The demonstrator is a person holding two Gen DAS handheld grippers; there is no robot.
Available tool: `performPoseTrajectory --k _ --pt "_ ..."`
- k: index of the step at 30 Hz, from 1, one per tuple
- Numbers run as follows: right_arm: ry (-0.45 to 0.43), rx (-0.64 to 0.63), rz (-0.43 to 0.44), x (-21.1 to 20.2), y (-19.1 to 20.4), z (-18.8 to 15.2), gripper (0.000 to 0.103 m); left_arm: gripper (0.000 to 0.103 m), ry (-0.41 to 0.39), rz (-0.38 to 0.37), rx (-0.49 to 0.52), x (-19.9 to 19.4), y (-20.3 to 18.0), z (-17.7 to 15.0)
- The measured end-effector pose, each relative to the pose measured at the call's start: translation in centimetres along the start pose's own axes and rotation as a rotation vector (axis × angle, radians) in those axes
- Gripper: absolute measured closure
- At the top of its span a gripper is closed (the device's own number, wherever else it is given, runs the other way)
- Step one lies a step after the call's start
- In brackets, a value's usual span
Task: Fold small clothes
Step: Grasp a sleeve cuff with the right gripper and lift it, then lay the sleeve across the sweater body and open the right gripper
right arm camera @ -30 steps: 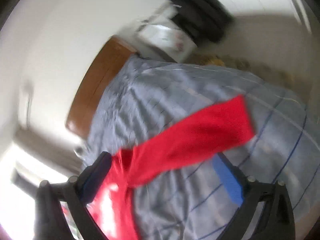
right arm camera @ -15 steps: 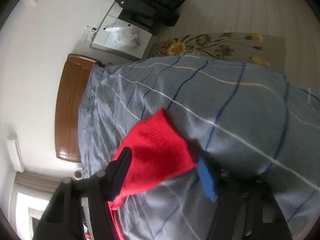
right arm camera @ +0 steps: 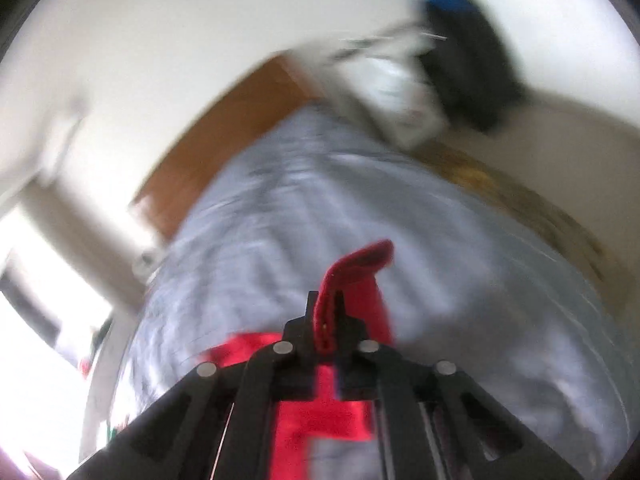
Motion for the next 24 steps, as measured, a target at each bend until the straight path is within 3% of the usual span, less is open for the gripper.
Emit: performPoseTrajectory --k 5,8,9,10,11,12,16,19,24 --pt "0.123 -0.213 0.140 6.4 14.0 -3.6 0.098 0.000 -0.006 0.001 0.003 0.1 0.0 0.0" --pt "0.206 -0.242 0.202 11.0 18.3 -8.3 0.096 0.000 -0.008 0.000 0.004 0.0 0.0 0.0" --pt "0.268 -0.229 0.233 13.0 19.1 -10.2 0.091 0.000 -0.008 0.001 0.003 0.0 -0.1 -0.1" --pt "0.329 -0.208 0.250 14.5 19.3 -12.0 0.067 0.000 -0.008 0.001 0.003 0.0 -0.1 -0.1" --pt "0.395 -0.181 0.253 16.2 19.2 -13.9 0.031 0.000 -0.008 0.001 0.003 0.0 -0.1 -0.1" --pt "0.434 -0.145 0.262 17.5 19.0 -15.2 0.026 0.000 -0.008 0.001 0.003 0.0 0.0 -0.1" --pt "0.469 -0.046 0.276 17.9 15.9 -17.8 0.026 0.000 -0.008 0.001 0.004 0.0 0.0 -0.1" --pt "0.433 -0.050 0.181 16.2 11.6 -17.7 0.026 0.000 -0.008 0.002 0.003 0.0 0.0 -0.1" --pt "0.370 -0.104 -0.055 12.3 1.7 -17.2 0.026 0.000 -0.011 0.005 0.003 0.0 0.0 -0.1"
Point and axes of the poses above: each gripper's, at about its wrist camera, not at the fingertips, and x roughly the way its jaws point, y to its left, z to its top, the point moved 6 cm from there along x, roughly the way its jaws point
